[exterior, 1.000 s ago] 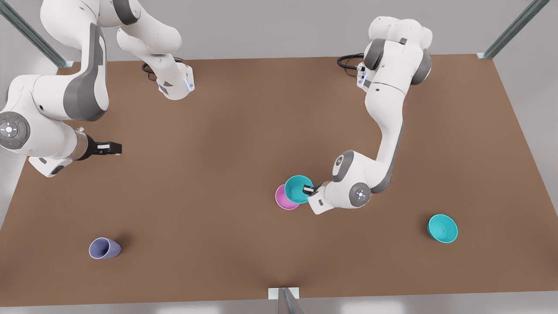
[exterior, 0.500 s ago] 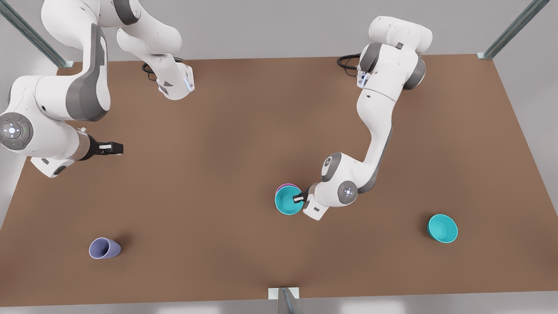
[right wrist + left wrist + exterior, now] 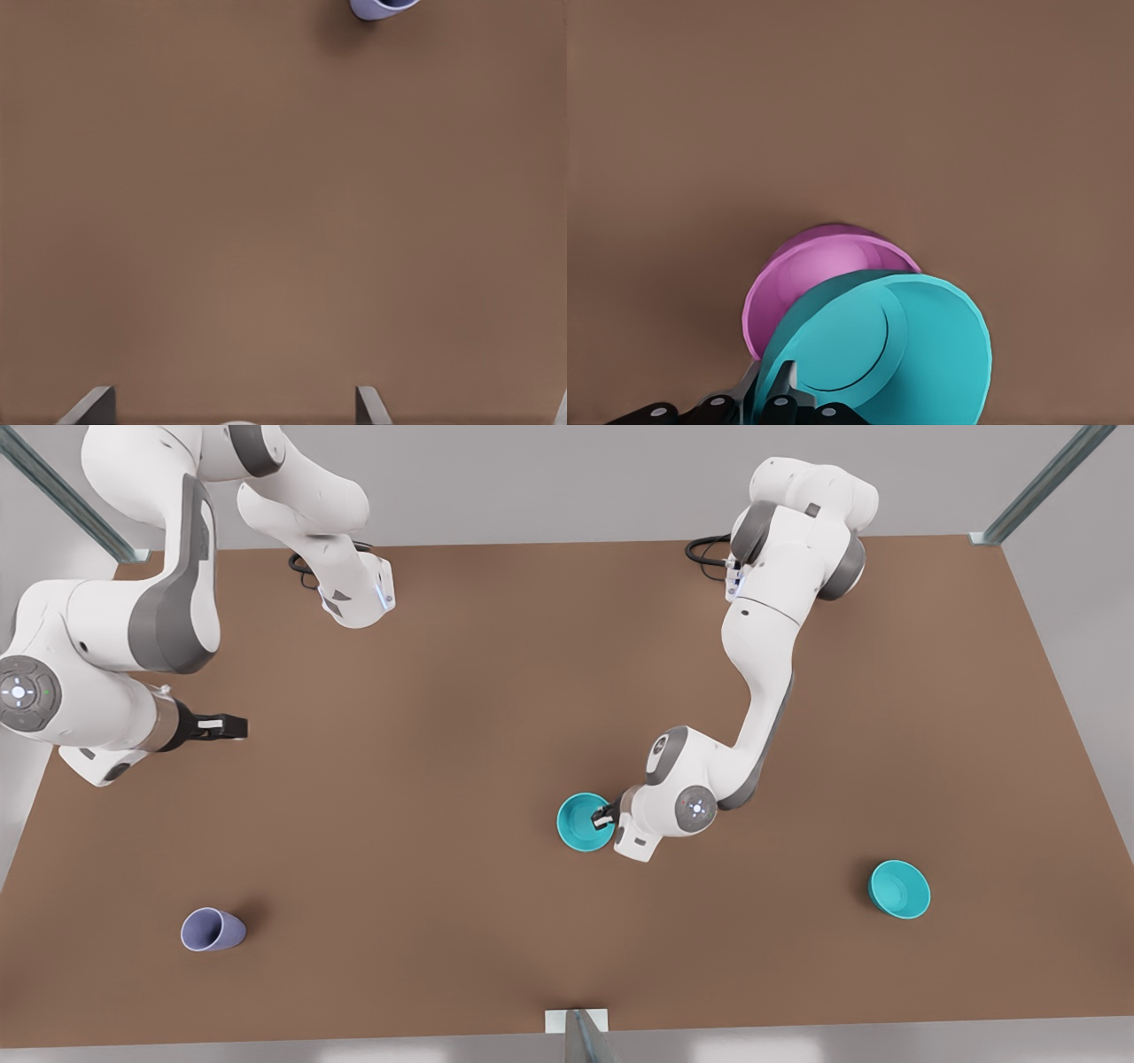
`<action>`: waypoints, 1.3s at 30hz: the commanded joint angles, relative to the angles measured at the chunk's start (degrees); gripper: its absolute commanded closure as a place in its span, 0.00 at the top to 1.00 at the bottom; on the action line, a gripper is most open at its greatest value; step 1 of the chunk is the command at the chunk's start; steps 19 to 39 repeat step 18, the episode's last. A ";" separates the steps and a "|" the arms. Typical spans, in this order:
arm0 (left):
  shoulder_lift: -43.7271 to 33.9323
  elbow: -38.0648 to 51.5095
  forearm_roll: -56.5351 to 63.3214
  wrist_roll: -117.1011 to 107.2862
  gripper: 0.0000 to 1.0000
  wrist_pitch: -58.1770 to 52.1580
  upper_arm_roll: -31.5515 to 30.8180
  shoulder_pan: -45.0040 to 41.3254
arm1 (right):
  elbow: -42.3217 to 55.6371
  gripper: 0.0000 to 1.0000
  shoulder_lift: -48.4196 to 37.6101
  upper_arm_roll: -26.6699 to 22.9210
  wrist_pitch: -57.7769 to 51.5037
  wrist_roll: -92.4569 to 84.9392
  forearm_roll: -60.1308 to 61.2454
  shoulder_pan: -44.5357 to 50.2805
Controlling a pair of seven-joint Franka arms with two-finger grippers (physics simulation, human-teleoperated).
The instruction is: Stack the blue bowl on the pink bowl
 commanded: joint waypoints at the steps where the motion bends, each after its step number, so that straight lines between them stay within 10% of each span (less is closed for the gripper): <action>1: -0.02 -0.03 -0.23 -0.53 0.21 -0.21 -0.03 -0.04 | 0.03 1.00 -0.05 0.00 -0.08 0.04 0.03 0.07; 2: -0.19 -0.82 -0.23 -0.18 1.00 -0.30 -0.03 -0.04 | -0.06 1.00 -0.05 0.00 -0.08 0.04 0.03 0.42; 7: -11.26 -5.66 6.44 0.26 1.00 -16.80 3.48 0.31 | -0.06 1.00 -0.05 0.00 -0.08 -0.05 -0.06 -0.01; 12: -22.25 13.85 20.60 41.55 1.00 -47.06 17.02 1.28 | -0.06 1.00 -0.05 0.00 0.01 -0.05 0.03 0.07; 14: -36.20 -2.02 27.35 44.64 1.00 -31.53 -2.91 19.99 | -0.06 1.00 -0.05 0.00 0.01 0.04 -0.06 -0.01; 15: -41.06 -7.76 27.89 44.73 1.00 -29.22 -2.93 20.00 | -0.06 1.00 -0.05 0.00 -0.08 0.04 0.03 0.07; 39: -37.37 -1.79 27.63 43.50 1.00 -37.74 -2.93 20.18 | -0.06 1.00 -0.05 0.00 0.01 -0.05 -0.06 -0.01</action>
